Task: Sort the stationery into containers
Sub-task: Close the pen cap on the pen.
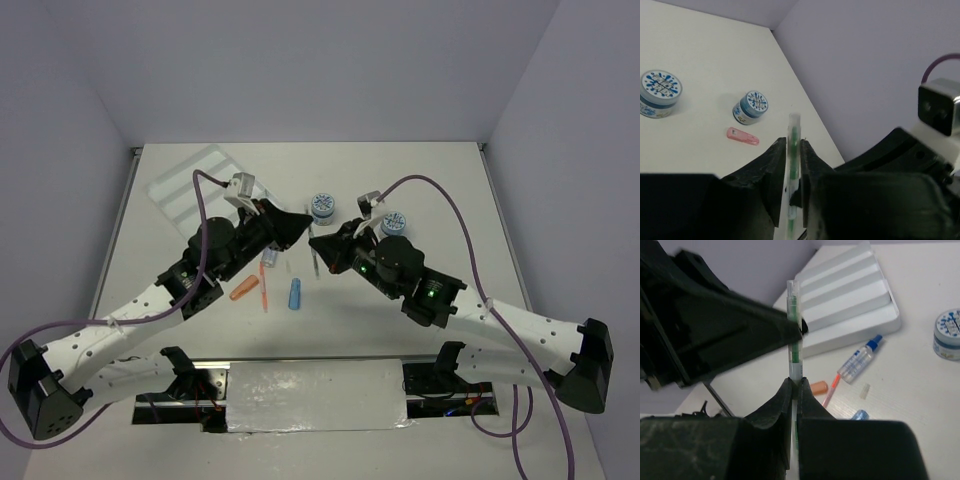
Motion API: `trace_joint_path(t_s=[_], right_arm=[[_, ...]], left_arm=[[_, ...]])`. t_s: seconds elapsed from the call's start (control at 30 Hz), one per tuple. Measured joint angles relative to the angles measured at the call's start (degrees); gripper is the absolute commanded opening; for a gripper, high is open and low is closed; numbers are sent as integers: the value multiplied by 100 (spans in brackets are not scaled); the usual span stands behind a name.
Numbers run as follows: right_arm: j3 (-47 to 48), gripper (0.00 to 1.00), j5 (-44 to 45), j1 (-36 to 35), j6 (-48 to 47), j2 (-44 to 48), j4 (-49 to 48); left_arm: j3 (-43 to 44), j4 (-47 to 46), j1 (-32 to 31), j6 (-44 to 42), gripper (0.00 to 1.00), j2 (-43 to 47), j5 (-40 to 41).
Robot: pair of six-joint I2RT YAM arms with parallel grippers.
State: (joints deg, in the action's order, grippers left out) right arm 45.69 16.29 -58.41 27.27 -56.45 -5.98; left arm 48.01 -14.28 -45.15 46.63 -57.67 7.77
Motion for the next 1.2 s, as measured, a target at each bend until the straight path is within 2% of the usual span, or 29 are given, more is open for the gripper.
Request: trace_joint_path(t_s=[0.1, 0.27, 0.3, 0.4, 0.43, 0.5, 0.6, 0.7, 0.8, 0.87, 0.9, 0.93, 1.0, 1.2], right_arm=[[-2, 0, -28, 7, -101, 7, -348], [-101, 0, -225, 7, -317, 50, -734], [-118, 0, -258, 7, -339, 66, -772], [-127, 0, -334, 7, -389, 85, -848], [-138, 0, -354, 7, -400, 94, -876], [-177, 0, -380, 7, -417, 114, -922], [-249, 0, -455, 7, -420, 122, -968], [-299, 0, -511, 7, -424, 162, -1005], [-308, 0, -573, 15, -448, 177, -1001], [-313, 7, -625, 28, -476, 199, -994], [-315, 23, -669, 37, -505, 212, -988], [-317, 31, -723, 46, -533, 221, -986], [-321, 41, -927, 52, -619, 232, -977], [-378, 45, -1598, 55, -800, 271, -1016]], left_arm=[[-101, 24, -46, -28, 43, 55, -175], [-153, 127, -48, -214, 68, 197, -223], [-153, 144, -50, -289, 69, 232, -229], [-151, 199, -50, -437, 63, 328, -243], [-151, 199, -50, -468, 54, 345, -254], [-144, 205, -50, -529, 45, 356, -306], [-111, 245, -70, -629, 40, 354, -411], [-74, 269, -79, -656, 25, 341, -511], [-61, 251, -96, -741, 19, 341, -619], [-61, 229, -96, -772, 12, 339, -680], [-61, 219, -96, -791, 10, 339, -734], [-61, 205, -96, -837, 10, 339, -804], [-61, 181, -85, -990, 9, 339, -942], [-61, 74, -70, -1394, 12, 417, -1580]])
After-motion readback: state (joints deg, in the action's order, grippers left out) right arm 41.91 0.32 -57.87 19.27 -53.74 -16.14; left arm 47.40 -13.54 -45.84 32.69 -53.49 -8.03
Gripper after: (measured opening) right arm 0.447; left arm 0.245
